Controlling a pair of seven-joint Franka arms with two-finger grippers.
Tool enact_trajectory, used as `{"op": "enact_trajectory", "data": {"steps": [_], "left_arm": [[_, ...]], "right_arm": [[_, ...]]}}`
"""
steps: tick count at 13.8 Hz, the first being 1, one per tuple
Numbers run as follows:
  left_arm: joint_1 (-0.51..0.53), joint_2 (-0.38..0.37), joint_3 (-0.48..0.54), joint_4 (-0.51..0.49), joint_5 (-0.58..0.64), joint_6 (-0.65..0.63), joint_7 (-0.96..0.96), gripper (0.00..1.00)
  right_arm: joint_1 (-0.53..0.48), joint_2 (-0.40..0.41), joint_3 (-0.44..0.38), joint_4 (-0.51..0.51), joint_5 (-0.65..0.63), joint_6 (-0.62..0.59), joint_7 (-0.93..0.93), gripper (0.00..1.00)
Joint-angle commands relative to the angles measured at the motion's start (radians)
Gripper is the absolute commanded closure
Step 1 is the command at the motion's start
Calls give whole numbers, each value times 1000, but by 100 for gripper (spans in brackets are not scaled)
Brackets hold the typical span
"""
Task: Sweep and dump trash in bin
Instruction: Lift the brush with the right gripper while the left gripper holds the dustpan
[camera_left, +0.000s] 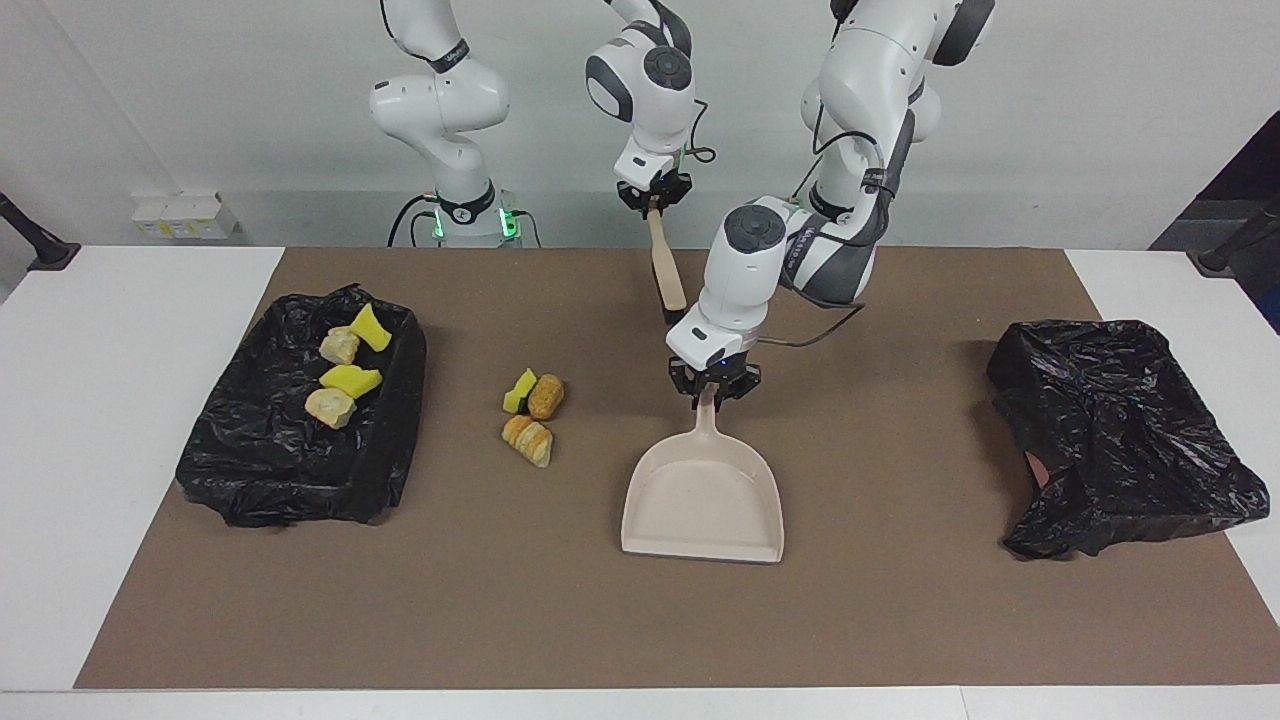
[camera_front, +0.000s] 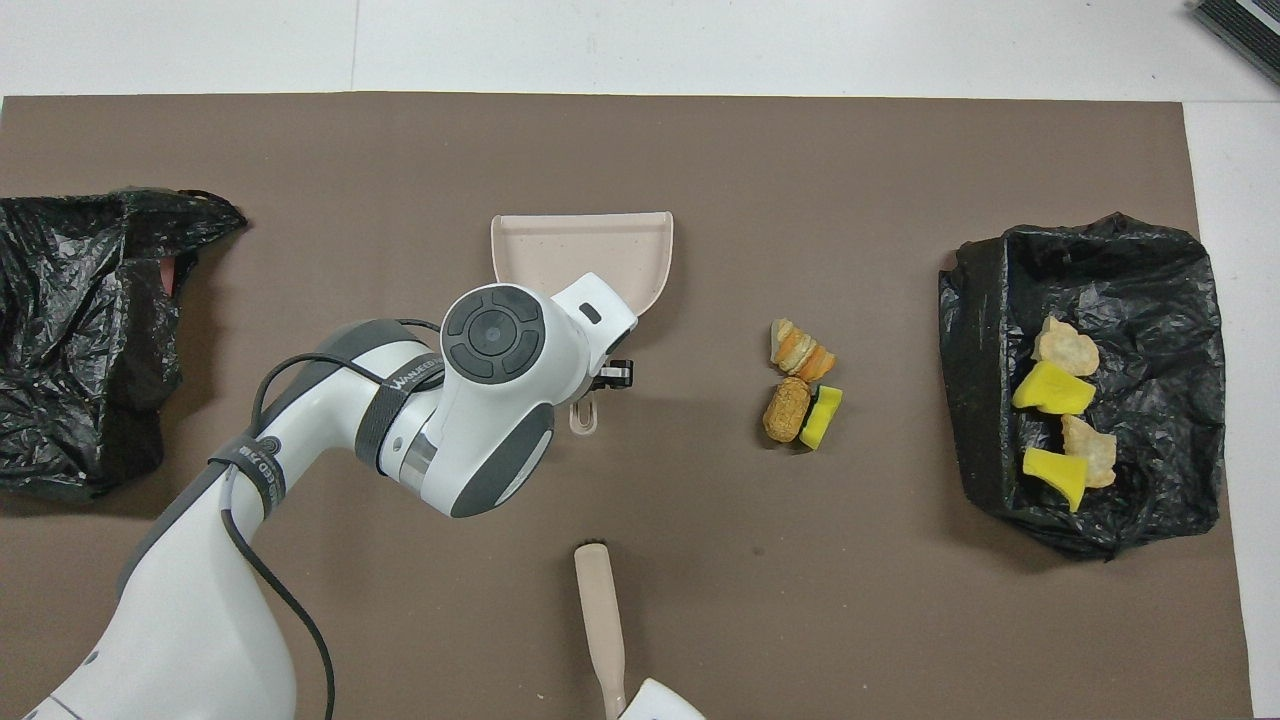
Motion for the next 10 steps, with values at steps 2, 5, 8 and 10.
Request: {"op": "enact_trajectory", "data": {"steps": [2, 5, 8, 10], "left_arm": [[16, -26, 1, 23, 63, -51, 113, 100], [19, -80, 2, 23, 58, -203, 433, 100], [45, -86, 1, 15, 49, -225, 764, 100], [46, -90, 1, 8, 49, -225, 918, 100]], "right_arm": [[-65, -152, -76, -25, -60, -88, -53, 100], [-173, -134, -100, -24, -169, -55, -80, 100], [-168, -18, -241, -1, -345, -9, -155, 100], [-121, 85, -408, 53, -408, 13, -254, 100]]}}
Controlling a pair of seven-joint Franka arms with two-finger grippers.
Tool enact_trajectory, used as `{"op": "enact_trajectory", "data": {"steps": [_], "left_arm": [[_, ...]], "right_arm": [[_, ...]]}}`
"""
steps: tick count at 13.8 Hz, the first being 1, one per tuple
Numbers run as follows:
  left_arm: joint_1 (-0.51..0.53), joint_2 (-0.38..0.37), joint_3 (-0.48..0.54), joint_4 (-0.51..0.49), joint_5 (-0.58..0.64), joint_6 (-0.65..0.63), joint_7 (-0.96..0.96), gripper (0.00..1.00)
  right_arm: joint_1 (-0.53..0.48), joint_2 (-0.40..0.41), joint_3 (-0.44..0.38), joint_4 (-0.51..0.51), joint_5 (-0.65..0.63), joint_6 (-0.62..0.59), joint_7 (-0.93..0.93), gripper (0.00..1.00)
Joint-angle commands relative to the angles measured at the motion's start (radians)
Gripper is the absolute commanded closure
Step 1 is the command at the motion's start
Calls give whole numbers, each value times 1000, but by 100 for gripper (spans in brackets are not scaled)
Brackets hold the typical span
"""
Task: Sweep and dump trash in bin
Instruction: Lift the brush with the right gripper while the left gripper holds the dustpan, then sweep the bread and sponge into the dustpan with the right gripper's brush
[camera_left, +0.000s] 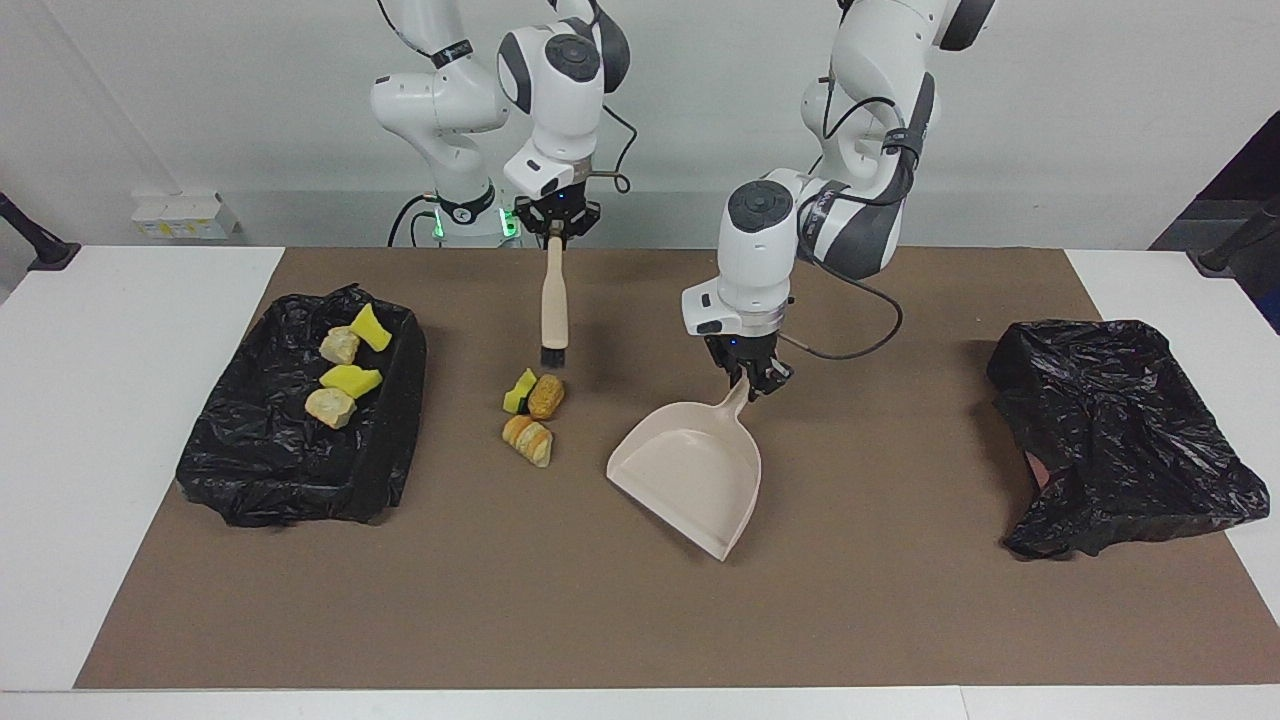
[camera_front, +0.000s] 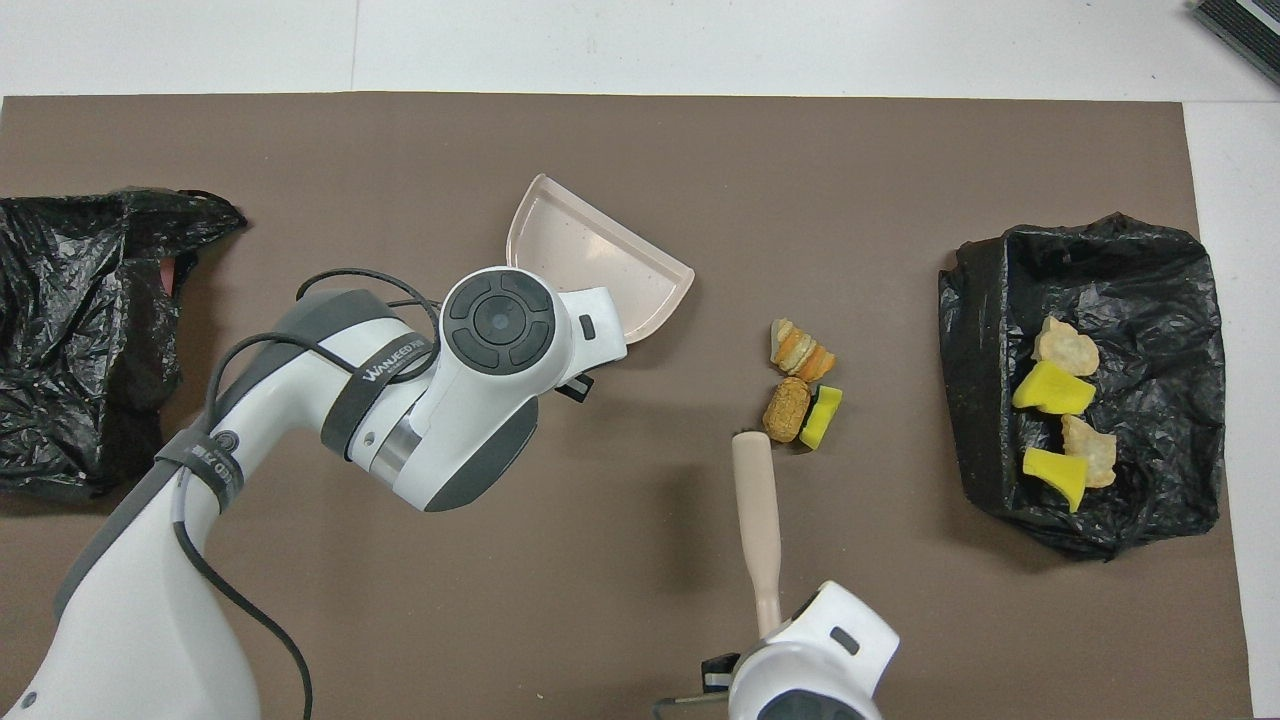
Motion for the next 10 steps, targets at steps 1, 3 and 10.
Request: {"op": "enact_trajectory", "data": {"steps": [1, 3, 10], "left_arm": [[10, -21, -3, -27, 4, -6, 238, 100], [14, -32, -4, -51, 3, -4, 375, 100], [3, -115, -16, -214, -120, -1, 539, 100]], "right_arm": [[66, 155, -204, 83, -101, 33, -112, 100], [77, 201, -307, 93, -138, 76, -228, 100], [89, 376, -380, 147, -215, 82, -280, 100]]}}
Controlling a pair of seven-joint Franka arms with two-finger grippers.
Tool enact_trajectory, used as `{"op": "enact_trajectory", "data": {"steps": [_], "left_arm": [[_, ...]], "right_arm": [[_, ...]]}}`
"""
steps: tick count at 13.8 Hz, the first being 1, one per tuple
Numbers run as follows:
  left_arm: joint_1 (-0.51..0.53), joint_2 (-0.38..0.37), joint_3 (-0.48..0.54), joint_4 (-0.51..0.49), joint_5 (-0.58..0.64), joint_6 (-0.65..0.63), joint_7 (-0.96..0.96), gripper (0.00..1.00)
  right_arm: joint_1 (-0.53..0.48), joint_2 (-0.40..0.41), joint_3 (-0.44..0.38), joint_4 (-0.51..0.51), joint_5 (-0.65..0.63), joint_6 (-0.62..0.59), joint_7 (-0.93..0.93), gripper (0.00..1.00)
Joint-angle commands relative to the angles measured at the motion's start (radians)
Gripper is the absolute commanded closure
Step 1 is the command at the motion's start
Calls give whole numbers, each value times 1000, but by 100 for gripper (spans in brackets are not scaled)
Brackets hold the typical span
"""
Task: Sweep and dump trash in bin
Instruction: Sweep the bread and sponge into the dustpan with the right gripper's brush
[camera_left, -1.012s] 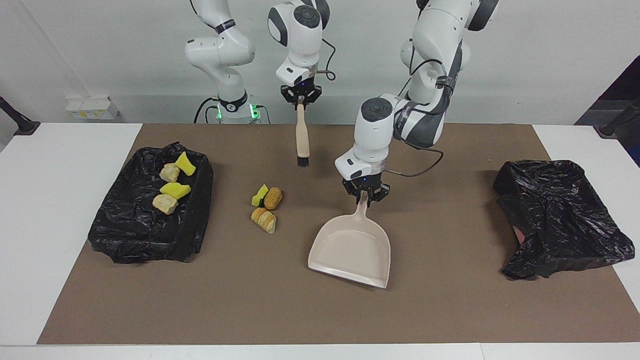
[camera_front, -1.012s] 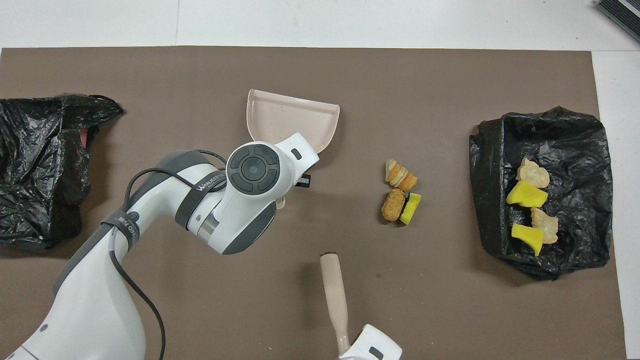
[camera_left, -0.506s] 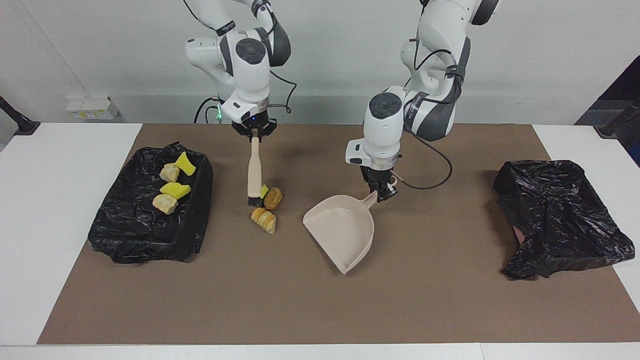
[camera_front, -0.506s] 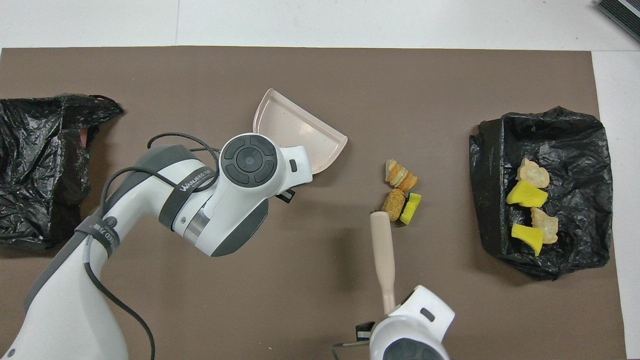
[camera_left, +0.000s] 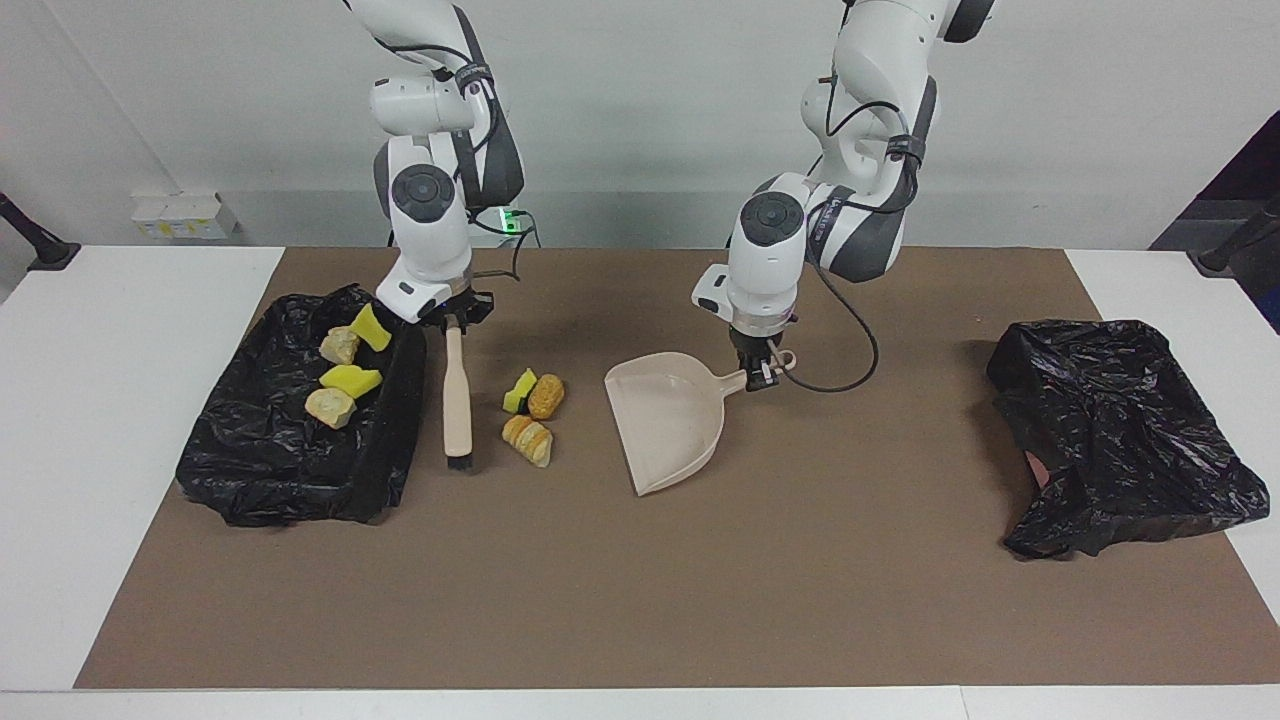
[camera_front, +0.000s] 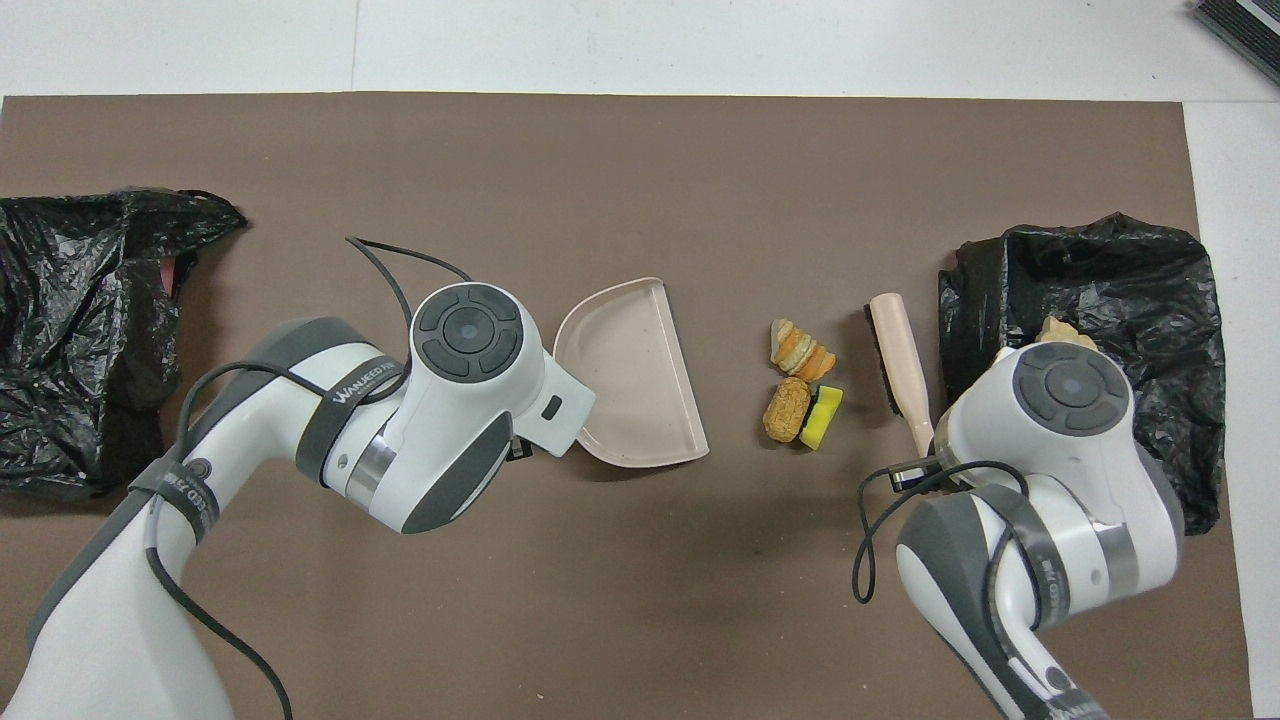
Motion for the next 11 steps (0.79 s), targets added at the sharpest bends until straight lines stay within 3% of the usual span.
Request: {"op": "enact_trajectory", "data": {"steps": [1, 5, 11], "left_arm": [[-3, -70, -16, -96, -26, 7, 22, 100], [-6, -136, -62, -188, -25, 33, 24, 100], [3, -146, -60, -209, -23, 36, 17, 100]], "right_arm": [[34, 28, 6, 17, -3, -7, 11, 100], [86, 62, 40, 11, 103, -1, 92, 100], [87, 142, 225, 31, 319, 150, 110, 100]]}}
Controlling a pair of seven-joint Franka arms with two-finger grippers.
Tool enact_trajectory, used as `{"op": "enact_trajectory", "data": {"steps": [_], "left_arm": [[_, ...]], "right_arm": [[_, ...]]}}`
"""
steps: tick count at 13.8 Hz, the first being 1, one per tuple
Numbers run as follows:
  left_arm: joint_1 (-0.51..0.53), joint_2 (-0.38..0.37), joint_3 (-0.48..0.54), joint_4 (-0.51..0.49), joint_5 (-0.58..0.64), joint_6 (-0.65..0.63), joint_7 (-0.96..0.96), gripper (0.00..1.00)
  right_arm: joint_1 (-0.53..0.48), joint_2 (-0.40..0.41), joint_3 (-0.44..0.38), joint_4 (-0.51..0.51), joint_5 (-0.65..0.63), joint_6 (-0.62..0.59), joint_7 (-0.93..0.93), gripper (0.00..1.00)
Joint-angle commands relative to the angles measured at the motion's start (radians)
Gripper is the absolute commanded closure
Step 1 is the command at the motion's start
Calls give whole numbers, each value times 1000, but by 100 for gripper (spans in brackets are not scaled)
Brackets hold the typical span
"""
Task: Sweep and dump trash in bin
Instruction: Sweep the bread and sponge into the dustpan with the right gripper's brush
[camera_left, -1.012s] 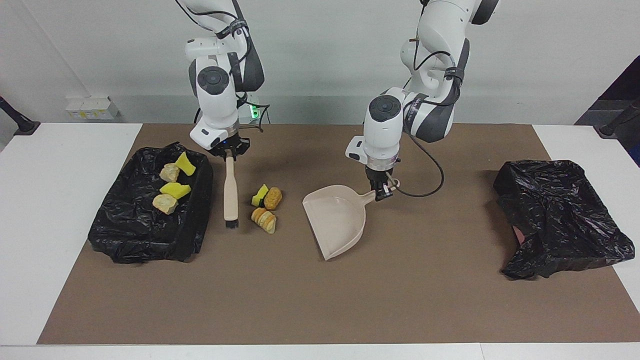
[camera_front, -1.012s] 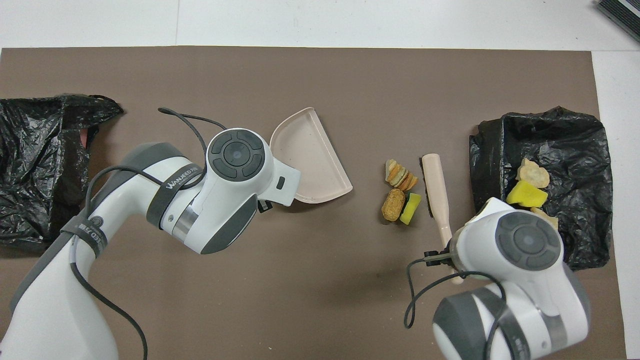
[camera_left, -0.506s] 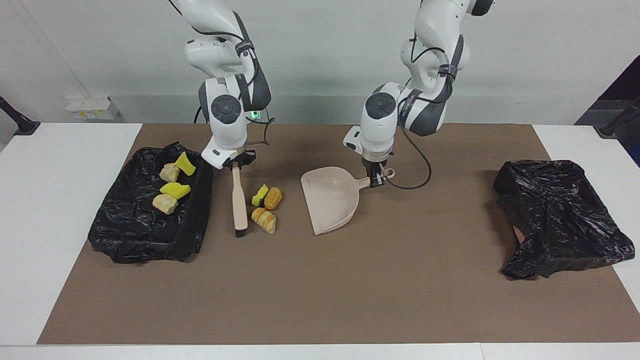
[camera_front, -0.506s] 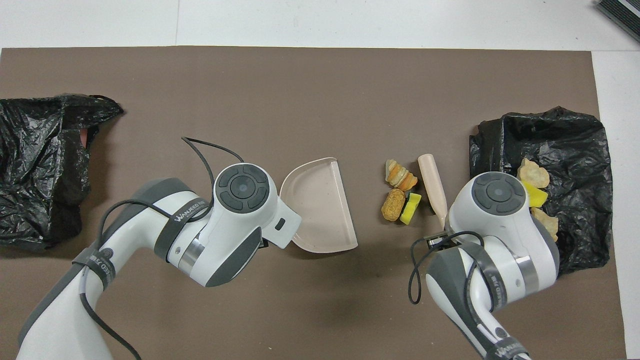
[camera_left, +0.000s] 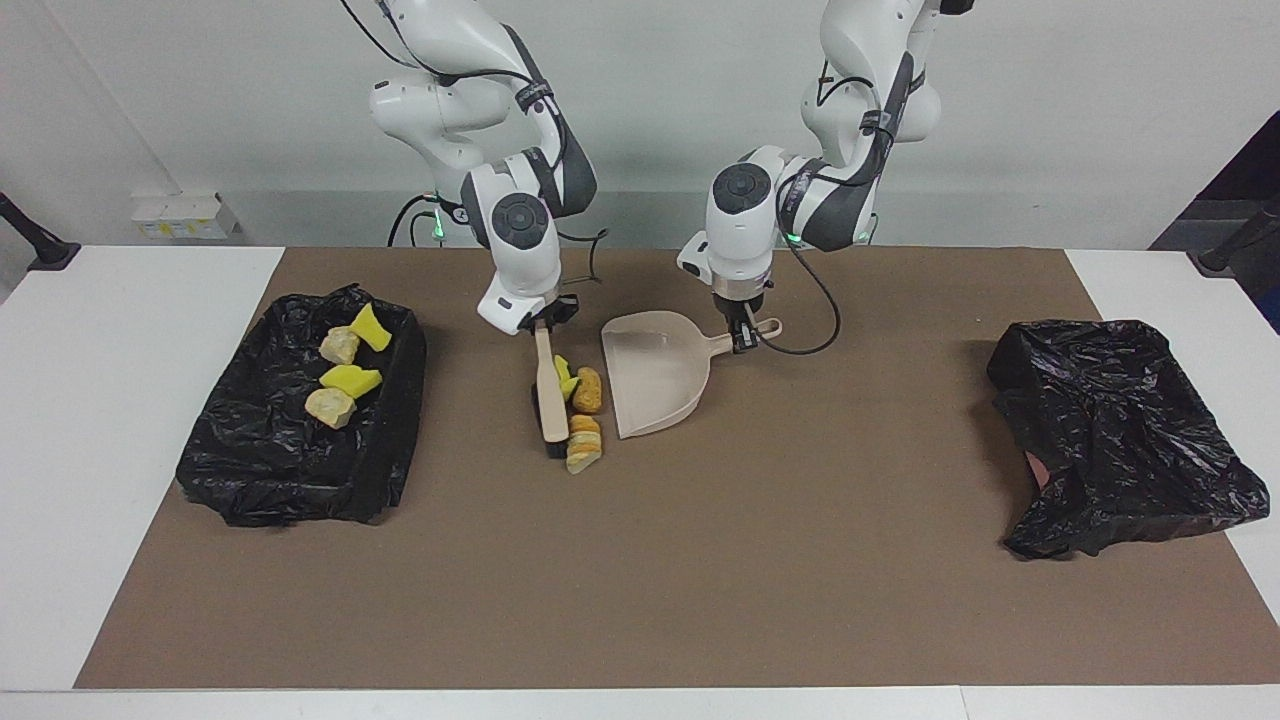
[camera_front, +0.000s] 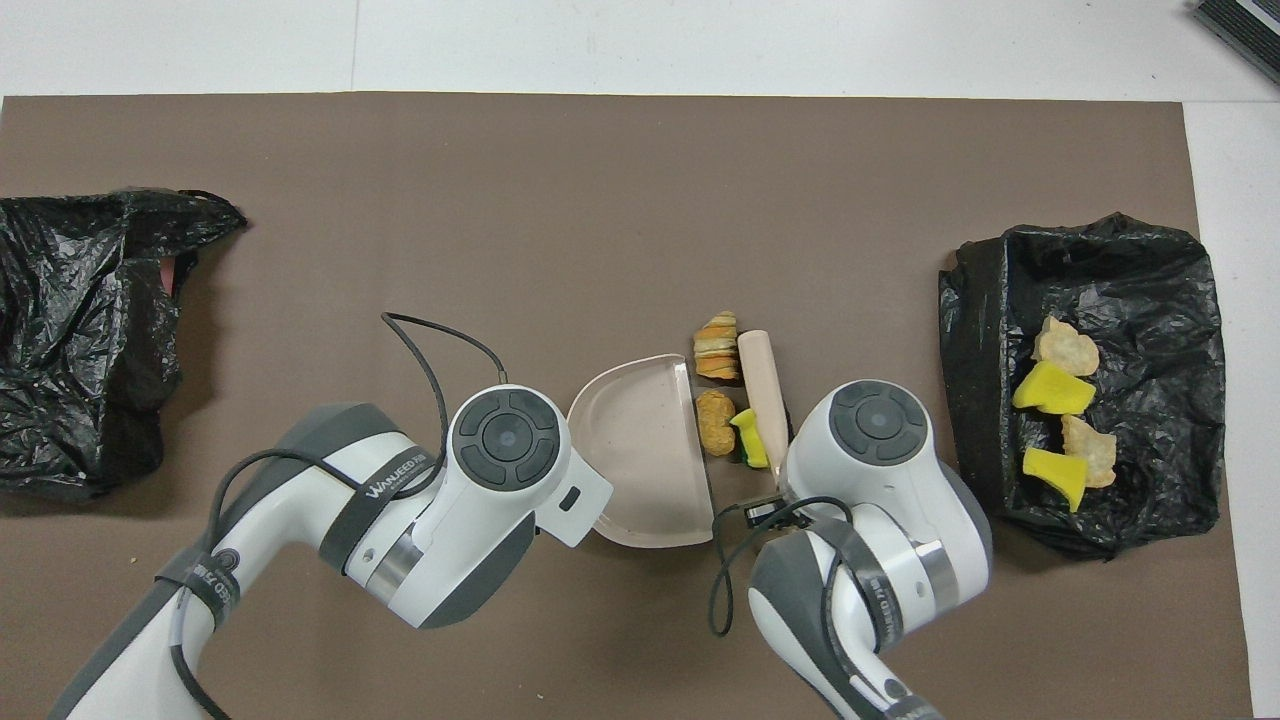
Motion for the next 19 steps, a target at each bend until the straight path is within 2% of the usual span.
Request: {"op": "enact_trajectory", "data": {"steps": [1, 3, 4, 7, 9, 13, 15, 17, 19], "left_arm": [[12, -33, 6, -45, -14, 17, 16, 100], [30, -32, 8, -45, -14, 17, 14, 100], [42, -30, 6, -44, -14, 17, 13, 100], [62, -23, 6, -42, -14, 31, -30, 100], [81, -18, 6, -39, -14, 45, -111, 100], [93, -18, 8, -41, -14, 40, -151, 100], [96, -18, 8, -41, -14, 40, -153, 100], [105, -17, 8, -42, -14, 39, -153, 100], [105, -18, 8, -44, -14, 37, -154, 100]], "right_arm": [[-2, 45, 75, 44, 164, 50, -6, 100], [-2, 57, 94, 83, 313, 41, -6, 100], [-2, 51, 101, 97, 339, 26, -3, 100], [-12, -43, 92, 117, 339, -84, 6, 100], [-18, -105, 50, 124, 318, -163, 7, 100], [-21, -72, 28, 190, 24, -180, -80, 100], [-31, 16, 25, 248, -126, -171, -172, 100], [-39, 141, 29, 363, -300, -181, -194, 100], [-32, 224, 31, 399, -397, -163, -189, 100]]}}
